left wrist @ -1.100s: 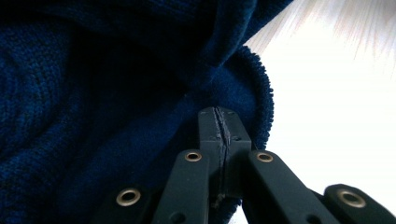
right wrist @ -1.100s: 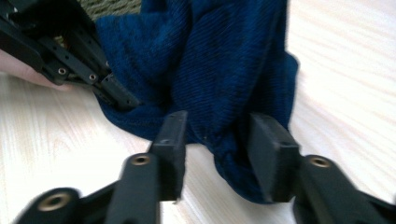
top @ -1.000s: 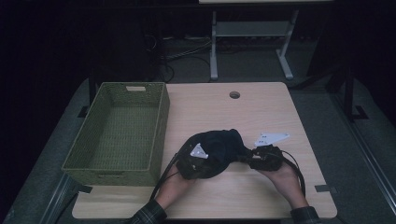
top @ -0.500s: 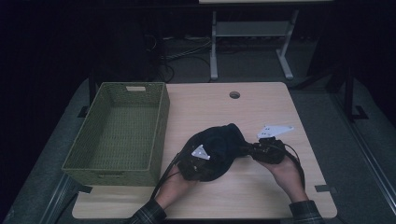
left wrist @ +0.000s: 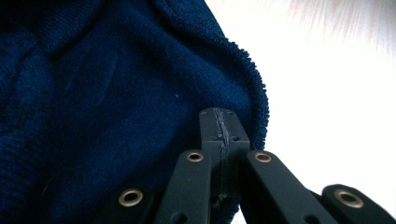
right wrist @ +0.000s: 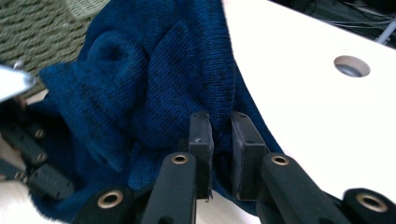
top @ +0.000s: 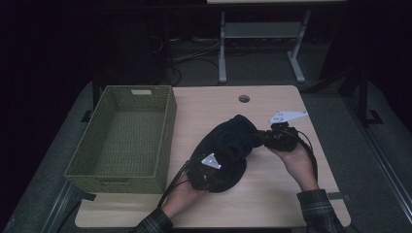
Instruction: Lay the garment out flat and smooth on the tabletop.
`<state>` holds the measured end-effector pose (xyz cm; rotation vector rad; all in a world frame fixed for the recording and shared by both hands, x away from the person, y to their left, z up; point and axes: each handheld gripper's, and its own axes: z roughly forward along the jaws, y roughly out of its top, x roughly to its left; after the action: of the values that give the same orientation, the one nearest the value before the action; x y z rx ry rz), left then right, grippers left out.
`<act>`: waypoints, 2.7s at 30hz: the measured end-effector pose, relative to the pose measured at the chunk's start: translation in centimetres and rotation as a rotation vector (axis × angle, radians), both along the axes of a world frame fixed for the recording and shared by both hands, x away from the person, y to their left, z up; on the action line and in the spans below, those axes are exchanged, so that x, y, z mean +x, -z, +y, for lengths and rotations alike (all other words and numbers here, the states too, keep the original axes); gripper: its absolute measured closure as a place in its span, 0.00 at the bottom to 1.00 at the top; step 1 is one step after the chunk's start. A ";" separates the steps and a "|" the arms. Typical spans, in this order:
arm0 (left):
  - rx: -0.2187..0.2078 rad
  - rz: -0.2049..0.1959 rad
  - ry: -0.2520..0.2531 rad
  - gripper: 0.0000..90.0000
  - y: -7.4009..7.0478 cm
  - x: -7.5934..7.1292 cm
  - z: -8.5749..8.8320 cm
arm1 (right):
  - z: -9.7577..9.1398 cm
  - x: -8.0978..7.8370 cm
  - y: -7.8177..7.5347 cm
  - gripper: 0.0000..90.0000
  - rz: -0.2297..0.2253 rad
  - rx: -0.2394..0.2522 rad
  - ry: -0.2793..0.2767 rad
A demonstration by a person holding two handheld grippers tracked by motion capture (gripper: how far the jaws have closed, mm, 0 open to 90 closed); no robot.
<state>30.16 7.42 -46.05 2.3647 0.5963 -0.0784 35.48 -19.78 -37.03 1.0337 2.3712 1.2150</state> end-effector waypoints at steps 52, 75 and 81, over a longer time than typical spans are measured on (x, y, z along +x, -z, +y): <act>-0.008 0.026 0.063 1.00 0.0 -0.2 -0.5 | 6.9 14.6 2.3 0.89 0.054 -0.151 0.108; -0.022 0.037 0.057 1.00 0.1 -0.1 -0.4 | 1.9 9.0 1.0 1.00 0.077 -0.025 0.097; -0.052 0.008 0.036 0.95 -1.0 0.2 0.3 | 0.5 6.2 2.4 1.00 0.075 -0.032 0.085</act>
<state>30.31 7.70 -45.03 2.3258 0.5494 -0.1180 41.70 -19.24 -39.38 1.1764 2.3673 1.1236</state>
